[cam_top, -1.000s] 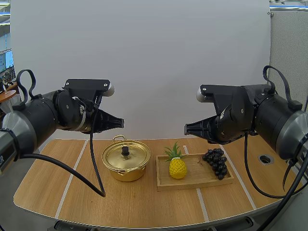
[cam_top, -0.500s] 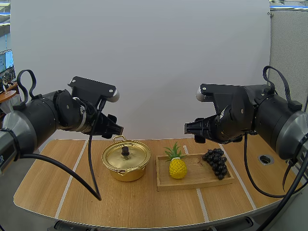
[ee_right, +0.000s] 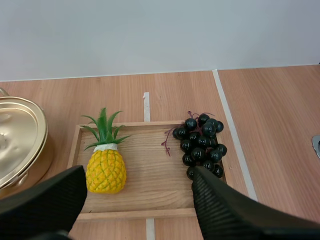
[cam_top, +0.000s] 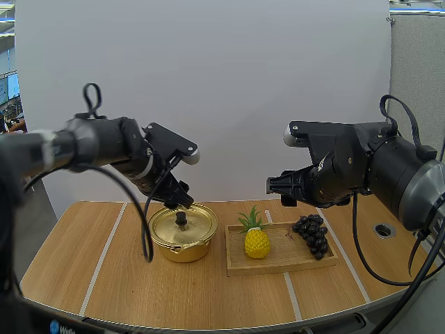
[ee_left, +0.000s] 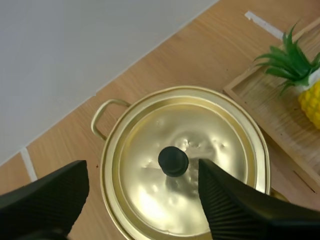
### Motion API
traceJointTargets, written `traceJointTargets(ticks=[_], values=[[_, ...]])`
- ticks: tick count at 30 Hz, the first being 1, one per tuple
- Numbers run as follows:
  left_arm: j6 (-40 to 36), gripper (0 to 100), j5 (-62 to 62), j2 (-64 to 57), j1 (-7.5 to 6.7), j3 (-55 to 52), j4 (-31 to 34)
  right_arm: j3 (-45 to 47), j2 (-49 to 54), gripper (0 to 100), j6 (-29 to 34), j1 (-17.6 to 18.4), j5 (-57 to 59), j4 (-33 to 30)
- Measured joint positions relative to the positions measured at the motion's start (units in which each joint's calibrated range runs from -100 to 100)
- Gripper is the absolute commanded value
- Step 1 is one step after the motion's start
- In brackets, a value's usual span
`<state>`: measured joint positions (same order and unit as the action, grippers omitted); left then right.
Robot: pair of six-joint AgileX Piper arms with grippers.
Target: Open the pot, put the pineapple inside, and close it
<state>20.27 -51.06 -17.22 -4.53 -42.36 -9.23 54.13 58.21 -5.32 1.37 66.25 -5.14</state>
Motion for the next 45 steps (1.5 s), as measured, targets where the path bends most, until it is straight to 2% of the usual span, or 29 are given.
traceJointTargets(ticks=[9, 17, 36, 37, 39, 43, 44, 45], values=[[1.65, 100, -1.08, 11.13, 0.00, 4.94, -0.63, 0.00, 0.00, 100, 0.00, 0.00, 0.15, 0.00], [6.21, 100, -2.20, 12.81, 0.00, 5.15, -5.76, 0.00, 0.00, 100, 0.00, 0.00, 0.15, 0.00], [7.24, 100, -5.62, 15.93, 0.00, 5.49, -6.92, 0.00, 0.00, 100, 0.00, 0.00, 0.15, 0.00], [7.24, 97, -5.62, 15.93, 0.00, 5.49, -6.92, 0.00, 0.00, 100, 0.00, 0.00, 0.15, 0.00], [7.24, 70, -5.62, 15.99, 0.00, 5.49, -6.92, 0.00, 0.00, 100, 0.00, 0.00, 0.15, 0.00], [7.24, 8, -6.04, 16.12, -0.06, 5.49, -7.20, 0.00, 0.00, 100, 0.00, 0.00, 0.15, 0.00], [7.33, 0, -5.65, 16.10, -0.06, 5.63, -7.08, 0.00, 0.00, 100, 0.00, 0.00, 0.15, 0.00], [7.33, 0, -5.45, 16.10, -0.06, 5.75, -7.08, 0.00, 0.00, 100, 0.00, 0.00, 0.15, 0.00]])
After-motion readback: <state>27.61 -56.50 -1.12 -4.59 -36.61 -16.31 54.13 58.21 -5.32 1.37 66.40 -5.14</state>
